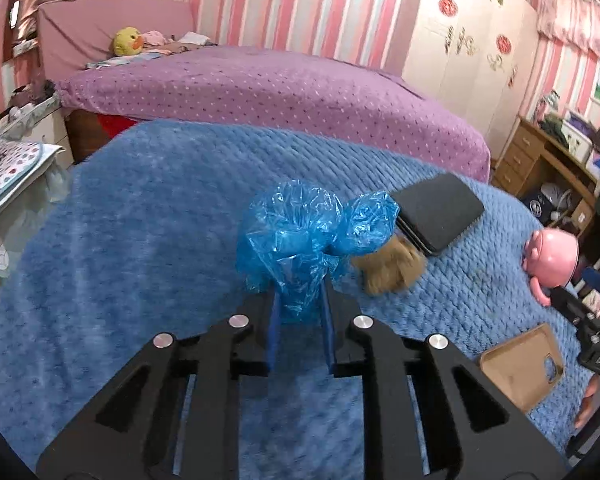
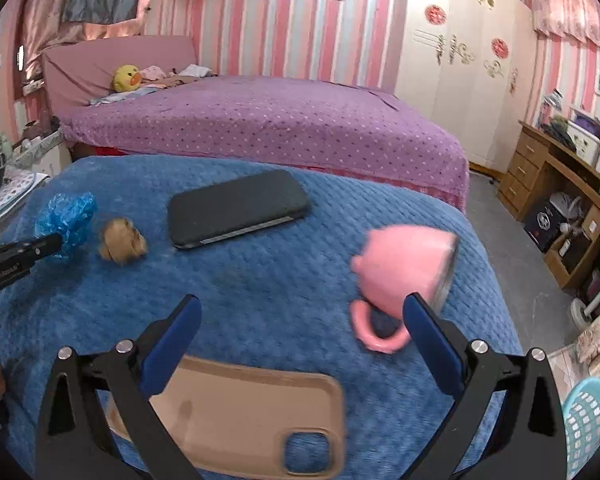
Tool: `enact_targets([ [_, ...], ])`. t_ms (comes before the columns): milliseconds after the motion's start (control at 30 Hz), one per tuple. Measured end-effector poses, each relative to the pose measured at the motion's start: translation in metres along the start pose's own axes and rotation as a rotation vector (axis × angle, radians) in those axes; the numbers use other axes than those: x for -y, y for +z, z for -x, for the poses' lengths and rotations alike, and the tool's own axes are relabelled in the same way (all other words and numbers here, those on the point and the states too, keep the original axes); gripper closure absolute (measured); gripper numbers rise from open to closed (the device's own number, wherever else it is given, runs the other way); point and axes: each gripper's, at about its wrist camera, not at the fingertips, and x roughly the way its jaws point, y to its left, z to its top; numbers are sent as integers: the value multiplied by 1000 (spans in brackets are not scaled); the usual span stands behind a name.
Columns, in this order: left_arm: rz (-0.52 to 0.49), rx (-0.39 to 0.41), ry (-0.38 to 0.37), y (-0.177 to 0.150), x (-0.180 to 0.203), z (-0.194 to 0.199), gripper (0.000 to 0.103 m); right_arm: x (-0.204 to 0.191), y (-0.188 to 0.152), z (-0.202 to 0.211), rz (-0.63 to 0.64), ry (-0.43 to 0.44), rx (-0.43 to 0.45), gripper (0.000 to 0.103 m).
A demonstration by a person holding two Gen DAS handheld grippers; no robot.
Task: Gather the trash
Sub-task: 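Grasp the blue plastic bag with the left tool while the right tool grasps the brown crumpled item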
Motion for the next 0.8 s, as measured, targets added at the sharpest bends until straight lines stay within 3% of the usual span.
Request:
enact_targets([
  [267, -21, 42, 102, 7, -40, 29, 87, -75, 19, -15, 89, 79, 16, 5],
  [467, -48, 42, 180, 5, -69, 41, 87, -128, 29, -46, 123, 143, -31, 6],
  [667, 5, 21, 199, 5, -96, 44, 87, -149, 27, -84, 116, 202, -124, 37],
  [700, 7, 19, 200, 4, -98, 44, 87, -150, 25, -89, 120, 210, -143, 47],
  [800, 1, 22, 197, 4, -97, 47, 87, -149, 25, -89, 109, 239, -139, 52],
])
